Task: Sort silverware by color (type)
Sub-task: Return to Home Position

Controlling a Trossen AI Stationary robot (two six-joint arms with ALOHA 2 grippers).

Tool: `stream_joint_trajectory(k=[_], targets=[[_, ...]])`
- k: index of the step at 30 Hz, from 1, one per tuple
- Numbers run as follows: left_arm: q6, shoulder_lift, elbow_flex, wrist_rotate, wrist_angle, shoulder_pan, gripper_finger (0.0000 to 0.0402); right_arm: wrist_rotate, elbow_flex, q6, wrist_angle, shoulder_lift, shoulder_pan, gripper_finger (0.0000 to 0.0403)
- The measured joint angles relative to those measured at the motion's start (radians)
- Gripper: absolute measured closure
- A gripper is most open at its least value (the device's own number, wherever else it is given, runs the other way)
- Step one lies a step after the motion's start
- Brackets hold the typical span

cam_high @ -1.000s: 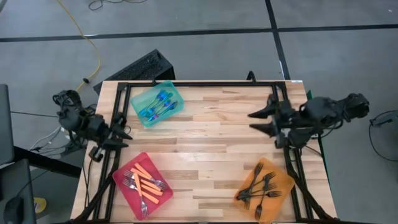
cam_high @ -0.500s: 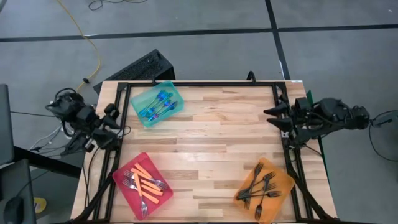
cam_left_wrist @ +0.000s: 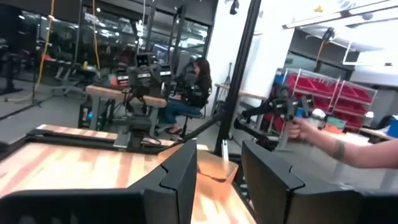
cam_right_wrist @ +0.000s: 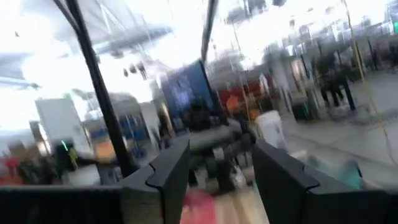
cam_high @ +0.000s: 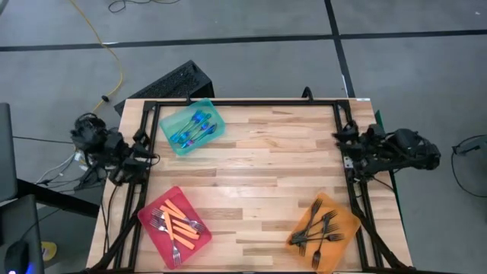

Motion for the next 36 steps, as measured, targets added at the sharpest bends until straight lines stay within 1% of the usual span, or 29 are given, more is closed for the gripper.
stream_joint_trajectory(k=[2,4,5,6,8,12,15,19,22,29,32,36], targets=[[-0.015,0.001,-0.023,0.006,0.024,0.000,0.0290,0.014,0.001,-0.003,-0.008,0.004,0.000,0.0209],[-0.032,-0.001,-0.054,0.000,0.055,0.000,0.0290,0.076,0.005,0.004,-0.031,0.007,-0.001,0.0209],[-0.037,-0.001,-0.080,0.000,0.079,0.000,0.0290,0.089,0.002,0.007,-0.054,-0.001,-0.001,0.0209],[-0.040,0.000,-0.109,0.008,0.111,0.000,0.0290,0.097,-0.004,0.007,-0.073,0.000,-0.001,0.0209],[-0.041,0.001,-0.162,0.045,0.195,0.000,0.0290,0.098,-0.006,0.005,-0.058,0.000,-0.001,0.0209],[-0.047,0.000,-0.279,0.050,0.322,0.000,0.0290,0.099,-0.022,0.003,-0.081,0.000,-0.001,0.0209],[-0.055,0.000,-0.359,0.052,0.439,0.000,0.0290,0.097,-0.068,0.020,-0.058,-0.002,-0.001,0.0209],[-0.068,0.001,-0.468,0.053,0.574,0.000,0.0290,0.100,-0.167,0.050,-0.019,-0.002,-0.001,0.0209],[-0.070,0.000,-0.519,0.055,0.675,0.000,0.0290,0.119,-0.234,0.064,0.032,-0.001,-0.013,0.0209],[-0.066,0.001,-0.521,0.060,0.653,0.000,0.0290,0.122,-0.382,0.035,0.200,-0.002,-0.035,0.0209],[-0.050,0.001,-0.521,0.061,0.645,0.000,0.0290,0.120,-0.392,0.028,0.152,0.001,-0.050,0.0209],[-0.054,0.001,-0.522,0.061,0.625,0.000,0.0290,0.116,-0.392,0.022,0.137,0.000,-0.065,0.0209]])
